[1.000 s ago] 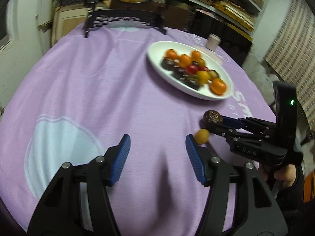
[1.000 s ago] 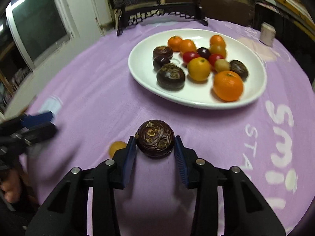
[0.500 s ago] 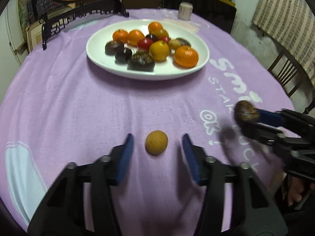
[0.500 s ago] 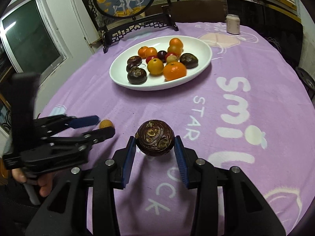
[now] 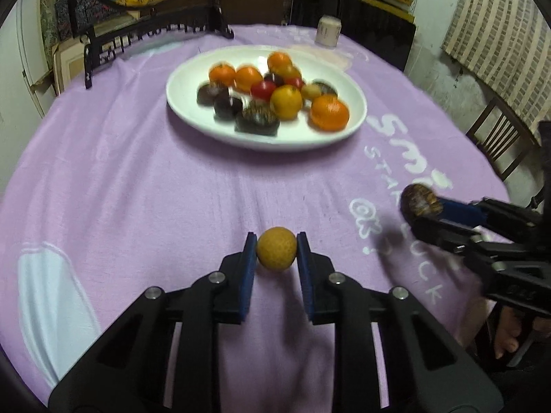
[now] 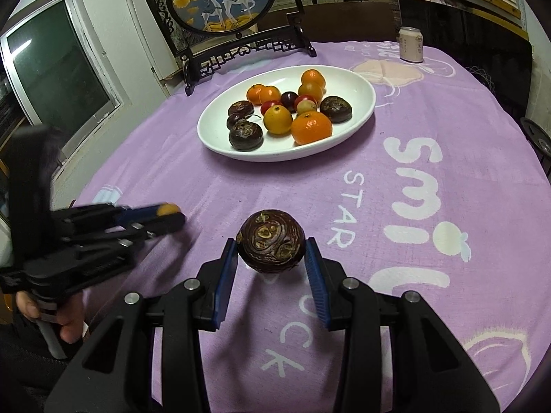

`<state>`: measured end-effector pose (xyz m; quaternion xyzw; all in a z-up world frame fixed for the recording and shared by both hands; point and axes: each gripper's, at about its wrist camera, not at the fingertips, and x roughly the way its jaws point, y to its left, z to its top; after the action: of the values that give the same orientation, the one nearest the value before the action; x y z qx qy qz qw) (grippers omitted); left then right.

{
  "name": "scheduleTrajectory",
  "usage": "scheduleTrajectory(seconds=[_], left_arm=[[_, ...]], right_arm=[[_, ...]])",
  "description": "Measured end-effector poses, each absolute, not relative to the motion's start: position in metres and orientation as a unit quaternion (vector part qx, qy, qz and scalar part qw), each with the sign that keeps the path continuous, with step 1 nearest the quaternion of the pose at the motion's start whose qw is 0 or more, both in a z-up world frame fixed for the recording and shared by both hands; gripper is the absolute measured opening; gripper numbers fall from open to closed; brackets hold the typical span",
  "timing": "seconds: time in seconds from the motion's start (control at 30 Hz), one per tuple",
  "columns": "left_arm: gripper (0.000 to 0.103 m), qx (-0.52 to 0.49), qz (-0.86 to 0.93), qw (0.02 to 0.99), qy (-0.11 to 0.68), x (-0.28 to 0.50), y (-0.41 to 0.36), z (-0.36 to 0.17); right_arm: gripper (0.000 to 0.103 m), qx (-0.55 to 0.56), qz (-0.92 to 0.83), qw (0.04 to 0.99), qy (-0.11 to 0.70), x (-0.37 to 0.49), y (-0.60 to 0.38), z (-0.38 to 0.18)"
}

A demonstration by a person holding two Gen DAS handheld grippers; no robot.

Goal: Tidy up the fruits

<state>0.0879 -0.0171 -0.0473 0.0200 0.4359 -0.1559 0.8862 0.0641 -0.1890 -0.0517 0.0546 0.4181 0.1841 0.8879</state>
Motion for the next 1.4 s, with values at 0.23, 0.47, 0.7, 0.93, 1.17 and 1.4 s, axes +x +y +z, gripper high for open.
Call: scheduleTrajectory(seconds=[0.23,0.47,0.7,0.93,1.17,1.4], left_arm=[[0.023,0.016,-0.138,0.905,0.402,0.133,-0.002,0.0],[0.023,0.002,-0.094,0.911,0.402,0.249,-0.02,0.024],[0.023,-0.03,-0.103,0.894,0.436,0.283,-0.022,-0.012],[0.024,-0.03,-0.114,0.888,0.445,0.286,-0.024,-0.019],[0.068,-0.027,-0.101,0.894,0.436,0.281,-0.022,-0.02],[0.094,-0.004,-0.084,0.921,0.38,0.208,-0.008,0.002]], right_arm=[[0.04,0.036,0.191,0.895,0.401,0.103,-0.176,-0.023],[0.04,0.004,0.155,0.914,0.374,0.204,-0.159,0.004],[0.04,0.021,0.115,0.918,0.38,0.242,-0.184,-0.027],[0.04,0.005,0.125,0.917,0.379,0.249,-0.174,-0.028],[0.071,-0.013,0.086,0.931,0.356,0.245,-0.175,-0.032],[0.073,-0.006,0.104,0.915,0.389,0.183,-0.179,-0.035]])
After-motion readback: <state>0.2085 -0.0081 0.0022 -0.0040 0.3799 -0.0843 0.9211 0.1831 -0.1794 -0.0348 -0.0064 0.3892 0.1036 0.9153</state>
